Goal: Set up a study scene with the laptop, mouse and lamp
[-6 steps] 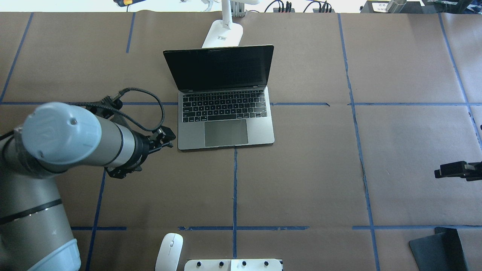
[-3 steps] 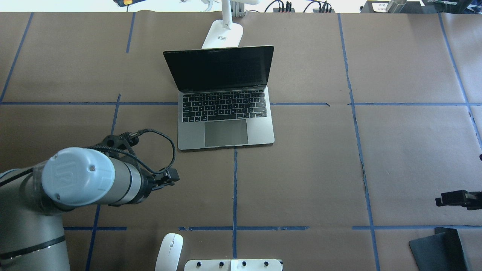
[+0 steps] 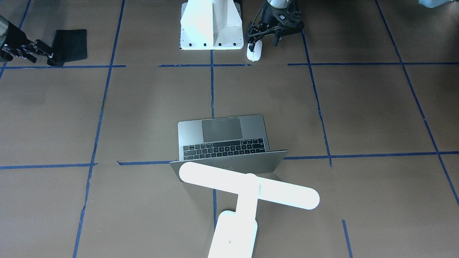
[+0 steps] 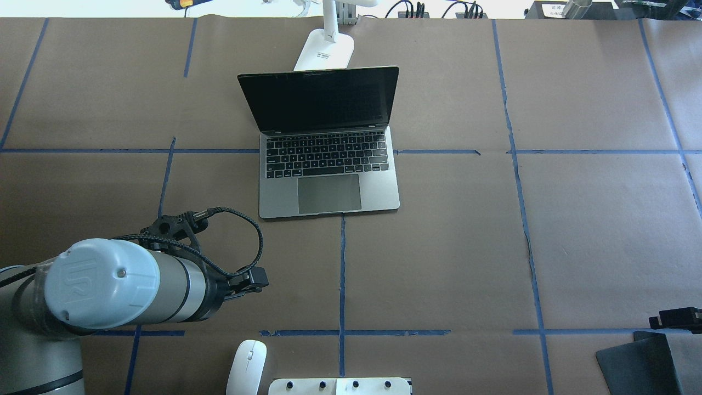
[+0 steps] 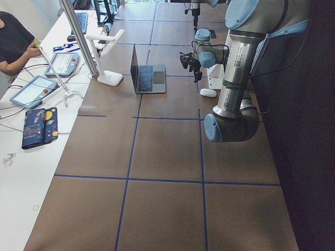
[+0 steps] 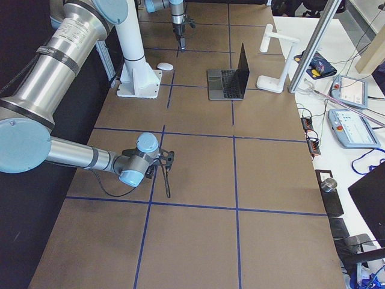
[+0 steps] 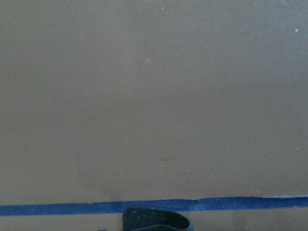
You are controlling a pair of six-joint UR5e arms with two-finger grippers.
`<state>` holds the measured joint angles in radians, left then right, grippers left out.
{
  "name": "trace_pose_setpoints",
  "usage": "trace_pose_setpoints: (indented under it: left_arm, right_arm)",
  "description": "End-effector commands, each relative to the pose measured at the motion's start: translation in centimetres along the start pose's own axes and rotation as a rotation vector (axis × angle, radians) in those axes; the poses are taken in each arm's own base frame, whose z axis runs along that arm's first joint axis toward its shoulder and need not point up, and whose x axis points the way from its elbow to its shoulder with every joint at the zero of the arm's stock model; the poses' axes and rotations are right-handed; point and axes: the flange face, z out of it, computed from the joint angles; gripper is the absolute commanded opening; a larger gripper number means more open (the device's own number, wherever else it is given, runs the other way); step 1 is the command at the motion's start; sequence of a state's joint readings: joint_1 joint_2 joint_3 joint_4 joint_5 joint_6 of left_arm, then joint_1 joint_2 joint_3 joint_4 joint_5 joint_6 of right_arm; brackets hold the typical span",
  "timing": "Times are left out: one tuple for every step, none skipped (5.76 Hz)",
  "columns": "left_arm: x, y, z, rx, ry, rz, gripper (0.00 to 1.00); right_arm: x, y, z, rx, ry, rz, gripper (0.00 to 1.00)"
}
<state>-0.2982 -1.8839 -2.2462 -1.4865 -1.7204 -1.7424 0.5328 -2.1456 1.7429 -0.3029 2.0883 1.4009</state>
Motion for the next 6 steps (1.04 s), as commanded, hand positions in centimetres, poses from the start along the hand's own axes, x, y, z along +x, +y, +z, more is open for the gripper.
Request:
trace_pose_setpoints:
  left_arm:
    - [0.1, 0.0, 0.0, 0.000, 0.001, -0.015, 1.00]
    - [0.1, 0.1, -0.1, 0.000, 0.005, -0.064, 1.00]
    - [0.1, 0.1, -0.1, 0.000, 0.005, -0.066, 1.00]
    - [0.1, 0.1, -0.1, 0.000, 0.005, -0.066, 1.00]
    - [0.1, 0.1, 0.0, 0.000, 0.002, -0.066, 1.00]
    - [0.1, 0.1, 0.0, 0.000, 0.002, -0.066, 1.00]
  right_arm:
    - [-0.5, 0.6, 0.6, -0.014, 0.005, 0.015, 0.85]
    - [-0.6, 0.7, 0.8, -0.019, 0.007, 0.019, 0.75]
    - [-0.5, 0.8, 0.7, -0.020, 0.007, 0.025, 0.47]
    - [-0.5, 0.9, 0.9, -0.025, 0.010, 0.022, 0.00]
    - [-1.1, 0.9, 0.7, -0.023, -0.001, 0.017, 0.00]
    - [-2.6, 0.9, 0.0, -0.016, -0.032, 0.004, 0.00]
